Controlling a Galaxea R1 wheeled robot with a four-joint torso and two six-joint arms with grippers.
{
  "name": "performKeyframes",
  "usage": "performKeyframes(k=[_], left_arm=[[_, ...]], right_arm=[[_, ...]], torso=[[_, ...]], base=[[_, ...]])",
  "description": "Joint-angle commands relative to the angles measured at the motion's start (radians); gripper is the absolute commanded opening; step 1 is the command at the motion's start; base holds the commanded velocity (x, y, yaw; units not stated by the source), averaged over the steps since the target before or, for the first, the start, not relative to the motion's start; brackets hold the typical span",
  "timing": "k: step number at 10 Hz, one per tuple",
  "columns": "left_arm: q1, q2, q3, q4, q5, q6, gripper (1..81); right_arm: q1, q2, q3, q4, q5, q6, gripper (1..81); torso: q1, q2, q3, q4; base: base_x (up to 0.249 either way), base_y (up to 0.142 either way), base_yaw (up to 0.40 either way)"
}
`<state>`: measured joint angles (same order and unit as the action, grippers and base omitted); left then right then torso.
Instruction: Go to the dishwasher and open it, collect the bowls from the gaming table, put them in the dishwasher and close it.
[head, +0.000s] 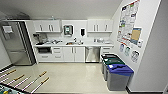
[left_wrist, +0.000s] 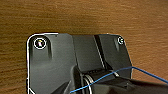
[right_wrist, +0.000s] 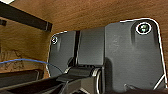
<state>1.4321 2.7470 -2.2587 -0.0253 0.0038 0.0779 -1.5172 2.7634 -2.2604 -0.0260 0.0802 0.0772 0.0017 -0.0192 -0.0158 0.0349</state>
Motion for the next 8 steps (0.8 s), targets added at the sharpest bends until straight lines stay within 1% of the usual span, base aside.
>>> performKeyframes(k=[1,8], left_arm=[[-0.061,-0.015,0.013,0.008,0.051,0.002,81.1],[-0.061,-0.012,0.011,0.008,0.053,0.002,81.1]], right_arm=[[0.056,-0.017,0.013,0.003,-0.048,-0.004,81.1],[0.057,-0.015,0.013,0.000,-0.048,-0.004,81.1]], torso=[[0.000,0.000,0.000,0.000],[0.000,0.000,0.000,0.000]], base=[[0.191,0.000,0.000],[0.190,0.000,0.000]])
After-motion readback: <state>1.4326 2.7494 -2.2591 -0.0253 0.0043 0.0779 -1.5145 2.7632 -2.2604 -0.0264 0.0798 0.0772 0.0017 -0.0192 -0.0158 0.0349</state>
